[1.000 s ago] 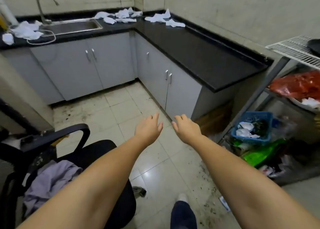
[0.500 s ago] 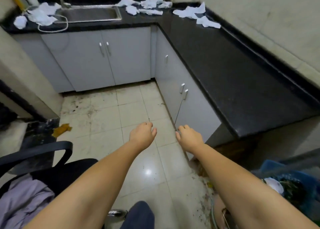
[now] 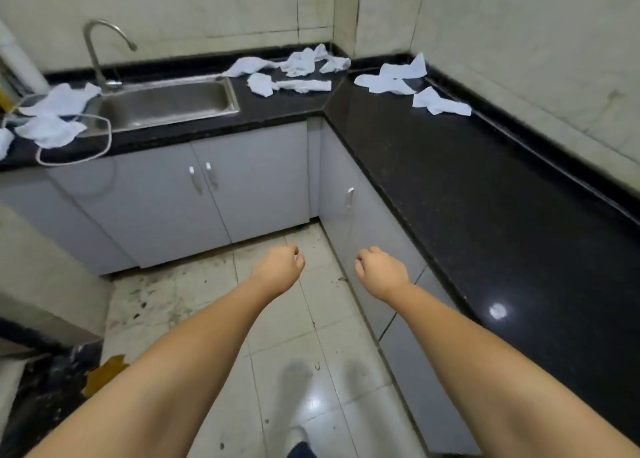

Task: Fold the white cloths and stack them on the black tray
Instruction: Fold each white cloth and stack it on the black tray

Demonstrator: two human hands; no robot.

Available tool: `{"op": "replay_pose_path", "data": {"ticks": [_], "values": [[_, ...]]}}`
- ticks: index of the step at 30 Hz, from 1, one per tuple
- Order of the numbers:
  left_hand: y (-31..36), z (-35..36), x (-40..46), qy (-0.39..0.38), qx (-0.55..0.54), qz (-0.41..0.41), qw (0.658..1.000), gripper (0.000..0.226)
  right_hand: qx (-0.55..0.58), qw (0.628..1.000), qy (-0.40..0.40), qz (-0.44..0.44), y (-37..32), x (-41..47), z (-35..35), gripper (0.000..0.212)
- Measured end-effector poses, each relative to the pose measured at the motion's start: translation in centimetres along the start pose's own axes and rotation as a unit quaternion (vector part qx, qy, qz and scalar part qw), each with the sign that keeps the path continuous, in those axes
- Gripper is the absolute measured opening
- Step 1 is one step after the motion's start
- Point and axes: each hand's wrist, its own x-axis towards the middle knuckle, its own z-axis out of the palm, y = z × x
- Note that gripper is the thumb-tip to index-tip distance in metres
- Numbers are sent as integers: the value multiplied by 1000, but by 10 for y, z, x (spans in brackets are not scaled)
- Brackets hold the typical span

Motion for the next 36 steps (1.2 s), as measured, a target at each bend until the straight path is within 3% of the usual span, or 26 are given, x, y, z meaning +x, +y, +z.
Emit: {"op": "replay_pose_path", "data": {"ticks": [11, 24, 31, 36], "values": [[84, -51, 272, 3, 40, 132, 990, 31, 17, 991, 103, 85, 81, 213, -88, 33], [222, -59, 542, -70, 68, 253, 963, 35, 37, 973, 98, 208, 227, 405, -157, 34], [288, -32, 673, -135, 90, 354, 921, 32, 68, 937, 124, 320, 290, 499, -175, 32], [330, -16, 764, -152, 122, 466, 863, 34, 89, 910, 137, 381, 322, 573, -191, 30]]}}
